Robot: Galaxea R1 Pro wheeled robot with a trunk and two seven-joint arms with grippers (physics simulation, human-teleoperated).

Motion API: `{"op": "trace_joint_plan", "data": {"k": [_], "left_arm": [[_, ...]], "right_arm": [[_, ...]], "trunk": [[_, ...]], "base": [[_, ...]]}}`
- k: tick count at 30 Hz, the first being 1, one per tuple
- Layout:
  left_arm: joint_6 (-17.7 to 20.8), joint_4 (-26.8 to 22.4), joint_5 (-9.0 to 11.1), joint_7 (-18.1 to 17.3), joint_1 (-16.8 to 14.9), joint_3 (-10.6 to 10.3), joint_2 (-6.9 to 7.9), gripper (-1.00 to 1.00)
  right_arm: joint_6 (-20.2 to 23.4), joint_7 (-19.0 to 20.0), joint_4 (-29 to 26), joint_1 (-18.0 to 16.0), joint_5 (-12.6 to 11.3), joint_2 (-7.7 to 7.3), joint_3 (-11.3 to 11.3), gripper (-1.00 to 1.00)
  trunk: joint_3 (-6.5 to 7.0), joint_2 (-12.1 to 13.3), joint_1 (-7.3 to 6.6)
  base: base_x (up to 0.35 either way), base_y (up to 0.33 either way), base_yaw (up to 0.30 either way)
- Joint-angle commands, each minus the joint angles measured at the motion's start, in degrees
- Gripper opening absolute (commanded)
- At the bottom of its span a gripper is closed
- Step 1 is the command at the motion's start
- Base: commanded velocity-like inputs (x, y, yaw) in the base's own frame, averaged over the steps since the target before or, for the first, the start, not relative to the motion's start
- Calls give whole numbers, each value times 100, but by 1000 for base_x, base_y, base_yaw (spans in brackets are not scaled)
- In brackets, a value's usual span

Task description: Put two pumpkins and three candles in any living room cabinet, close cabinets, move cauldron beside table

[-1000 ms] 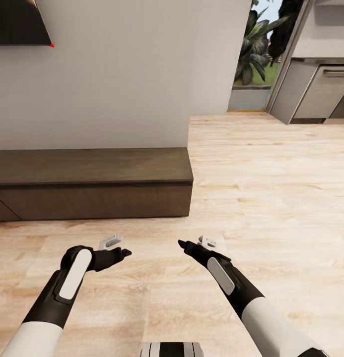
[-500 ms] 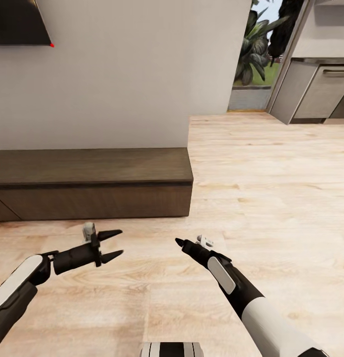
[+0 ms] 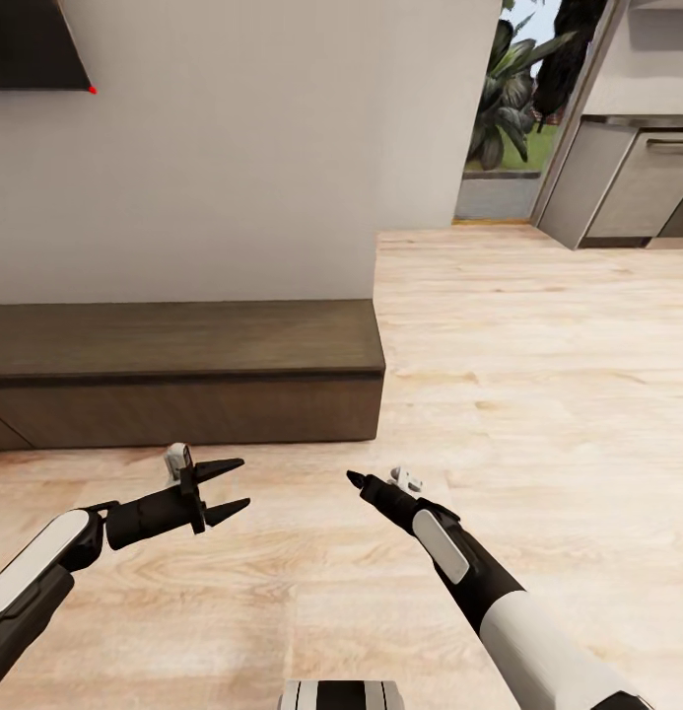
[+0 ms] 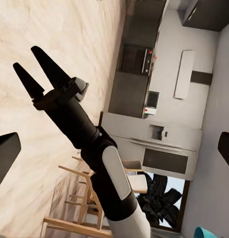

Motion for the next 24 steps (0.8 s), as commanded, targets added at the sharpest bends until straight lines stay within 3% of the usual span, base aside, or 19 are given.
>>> {"op": "trace_joint_plan", "data": {"k": [1, 4, 7, 9, 12, 14, 15, 18, 24], "left_arm": [[1, 4, -40, -59, -5, -14, 5, 100], [3, -3, -40, -58, -5, -17, 5, 100], [2, -5, -40, -58, -5, -19, 5, 100], [2, -5, -40, -59, -5, -21, 5, 100], [2, -5, -40, -59, -5, -24, 5, 100], [1, -4, -40, -57, -5, -26, 5, 100], [3, -2, -40, -58, -5, -26, 5, 100], [1, 2, -40, -59, -5, -26, 5, 100], [0, -4, -40, -59, -5, -27, 5, 100]], "right_arm": [[17, 5, -1, -3, -28, -1, 1, 100], [-4, 122, -8, -3, -35, -1, -1, 100], [8, 667, 11, -3, -136, -4, -11, 100], [20, 992, 69, -3, -426, -53, -11, 100], [103, 1331, 111, -3, -1024, -239, 1, 100], [296, 1575, 142, -3, -1552, -394, 13, 100], [339, 1624, 195, -3, -1668, -426, 15, 100], [399, 1760, 356, -3, -1826, -469, 11, 100], [436, 2200, 457, -3, -1879, -489, 10, 100]], "trunk": [[-4, -2, 1], [-4, -2, 1], [-4, -2, 1], [-4, -2, 1], [-4, -2, 1], [-4, -2, 1], [-4, -2, 1], [-4, -2, 1], [-4, -2, 1]], "base": [[129, 0, 0], [116, 0, 0], [199, 0, 0], [140, 0, 0], [60, 0, 0], [79, 0, 0], [182, 0, 0], [257, -3, 0], [149, -14, 0]]}}
